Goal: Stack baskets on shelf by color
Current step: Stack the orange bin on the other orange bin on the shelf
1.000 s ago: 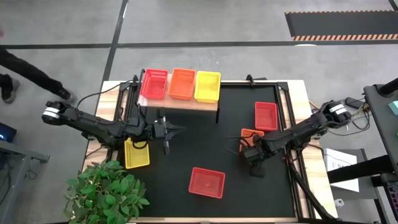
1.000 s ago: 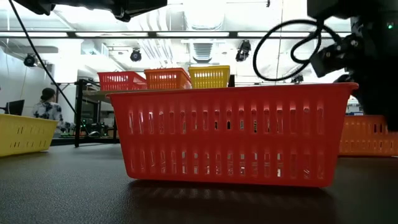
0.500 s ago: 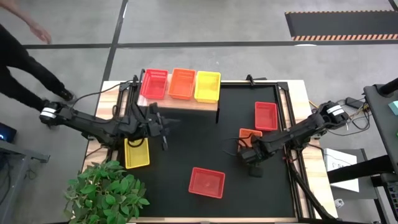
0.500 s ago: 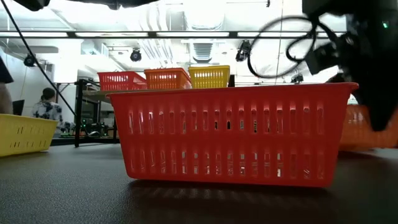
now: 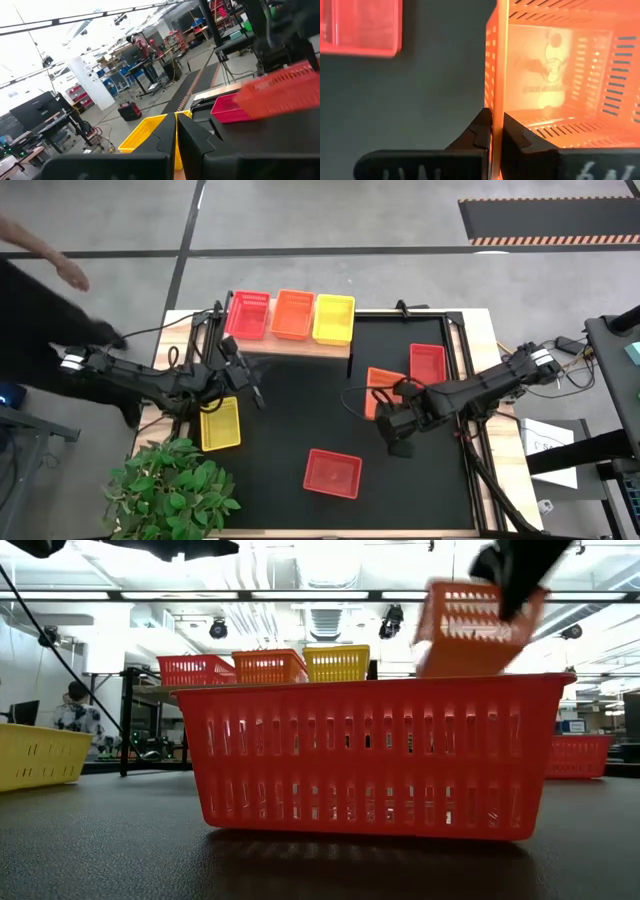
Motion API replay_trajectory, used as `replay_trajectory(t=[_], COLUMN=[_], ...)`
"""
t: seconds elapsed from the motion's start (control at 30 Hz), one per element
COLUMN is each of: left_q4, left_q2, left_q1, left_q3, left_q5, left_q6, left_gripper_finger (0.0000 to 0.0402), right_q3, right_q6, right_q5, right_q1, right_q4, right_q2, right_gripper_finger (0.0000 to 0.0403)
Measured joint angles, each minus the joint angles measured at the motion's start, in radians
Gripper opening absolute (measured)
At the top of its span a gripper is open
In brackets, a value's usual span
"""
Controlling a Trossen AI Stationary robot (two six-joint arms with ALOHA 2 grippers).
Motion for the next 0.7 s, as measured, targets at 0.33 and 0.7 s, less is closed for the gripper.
replay_trajectory(t=[0.33,0.7], left_q4=[-0.040,-0.039], left_q2=[-0.009,-0.038], left_q1=[0.000,0.000], left_q3=[-0.001,-0.001], left_q5=[-0.001,-0.002], left_q6=[-0.005,0.003], left_gripper_finger=[0.0000,0.0000], right_q3=[0.254,0.277], right_q6=[-0.243,-0.567], right_q5=[0.316,0.267], right_q1=[-0.053,-0.308], right_q4=[0.007,0.500], right_q2=[0.003,0.044], right_gripper_finger=[0.0008,0.0008])
